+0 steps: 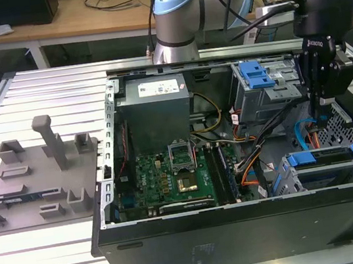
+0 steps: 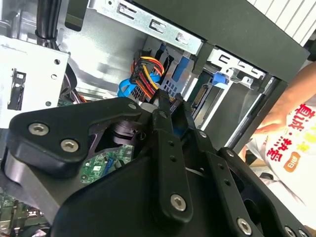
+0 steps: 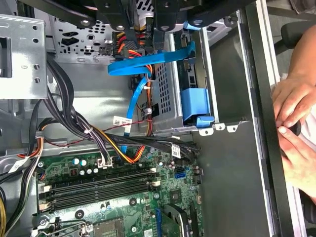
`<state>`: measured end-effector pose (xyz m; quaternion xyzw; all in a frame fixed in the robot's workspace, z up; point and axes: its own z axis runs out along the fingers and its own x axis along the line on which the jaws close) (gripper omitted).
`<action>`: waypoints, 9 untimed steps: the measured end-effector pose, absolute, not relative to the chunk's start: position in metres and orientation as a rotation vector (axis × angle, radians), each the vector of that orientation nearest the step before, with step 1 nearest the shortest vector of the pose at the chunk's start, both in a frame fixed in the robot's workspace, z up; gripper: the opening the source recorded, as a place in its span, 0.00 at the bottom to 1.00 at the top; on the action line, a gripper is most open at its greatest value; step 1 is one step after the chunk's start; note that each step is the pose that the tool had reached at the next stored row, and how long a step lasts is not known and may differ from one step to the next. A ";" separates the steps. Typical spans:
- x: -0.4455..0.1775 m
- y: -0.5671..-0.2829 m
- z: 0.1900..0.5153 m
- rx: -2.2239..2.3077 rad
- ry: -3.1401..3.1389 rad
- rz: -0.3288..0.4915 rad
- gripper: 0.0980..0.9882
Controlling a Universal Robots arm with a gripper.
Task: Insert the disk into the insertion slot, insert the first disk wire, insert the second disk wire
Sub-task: 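Insert the first disk wire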
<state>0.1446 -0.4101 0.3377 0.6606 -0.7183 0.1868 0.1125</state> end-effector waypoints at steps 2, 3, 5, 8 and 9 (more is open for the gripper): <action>0.145 -0.410 0.337 1.940 -2.106 0.549 0.07; 0.145 -0.410 0.337 1.940 -2.106 0.550 0.07; 0.145 -0.410 0.337 1.940 -2.105 0.550 0.07; 0.145 -0.410 0.337 1.940 -2.105 0.551 0.07; 0.145 -0.411 0.337 1.941 -2.106 0.548 0.07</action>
